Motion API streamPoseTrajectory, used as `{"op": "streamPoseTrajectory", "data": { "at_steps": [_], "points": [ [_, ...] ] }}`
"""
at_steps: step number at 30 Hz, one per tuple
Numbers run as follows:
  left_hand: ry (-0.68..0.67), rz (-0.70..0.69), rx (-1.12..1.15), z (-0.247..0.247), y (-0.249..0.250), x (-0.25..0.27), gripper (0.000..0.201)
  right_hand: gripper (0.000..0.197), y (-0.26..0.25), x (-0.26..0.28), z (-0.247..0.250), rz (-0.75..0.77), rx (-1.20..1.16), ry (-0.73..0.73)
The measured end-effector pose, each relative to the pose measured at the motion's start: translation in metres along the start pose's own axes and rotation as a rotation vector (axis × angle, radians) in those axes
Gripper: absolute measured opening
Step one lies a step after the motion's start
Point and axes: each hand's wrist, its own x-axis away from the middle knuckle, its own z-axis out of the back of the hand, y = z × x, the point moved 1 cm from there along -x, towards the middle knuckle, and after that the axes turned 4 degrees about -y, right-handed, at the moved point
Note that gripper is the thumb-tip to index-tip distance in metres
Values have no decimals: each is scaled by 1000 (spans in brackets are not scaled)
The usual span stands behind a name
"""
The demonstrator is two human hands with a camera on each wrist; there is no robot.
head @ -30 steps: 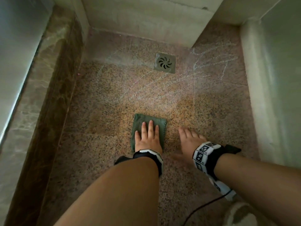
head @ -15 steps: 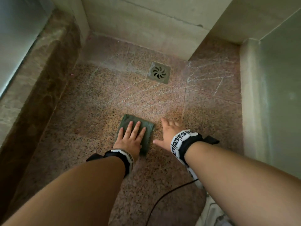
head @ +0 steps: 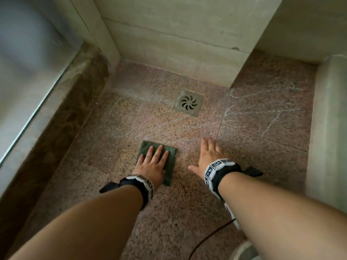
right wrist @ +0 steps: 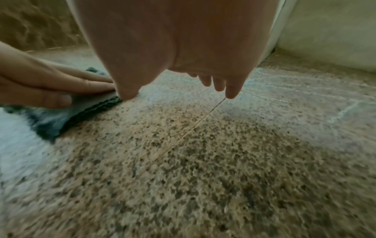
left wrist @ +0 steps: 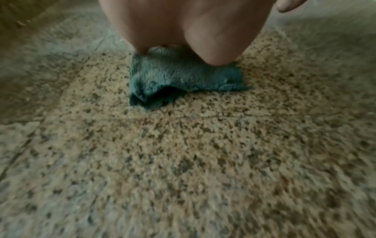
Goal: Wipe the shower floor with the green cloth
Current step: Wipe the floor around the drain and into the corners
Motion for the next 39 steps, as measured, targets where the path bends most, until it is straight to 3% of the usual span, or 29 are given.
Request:
{"op": "streamPoseTrajectory", "data": {
  "at_steps": [7,13,16,18,22,25,28,31,35,37,39],
  "points": [
    [103,-20,-83,-16,-9,-14,70,116,14,-7,-50,52,-1,39],
    [115,-299,-209,9,62,-48,69,121,26,-4,-75,76,-30,126],
    [113,-308,-230,10,83,-53,69,130,24,5,-85,-57,-124,201],
    [141,-302,-212,9,72,-54,69,130,18,14,-94,-160,-195,213],
    [227,-63,10,13,-9,-52,68,126,15,13,-88,-173,-173,153],
    [193,156,138,17,-82,-43,67,125,14,8,-83,-124,-142,110],
    [179,241,195,16,-104,-40,68,124,9,10,-78,-126,-133,87],
    [172,122,124,8,-61,-34,73,124,7,10,-76,-136,-139,89],
    [5,-285,-47,-24,51,-12,73,126,9,13,-80,-164,-159,130],
    [-22,-321,-49,-30,75,-12,71,128,16,16,-83,-238,-184,129],
    [26,-356,-123,-26,66,-19,69,131,22,19,-83,-277,-196,114]
  ]
}}
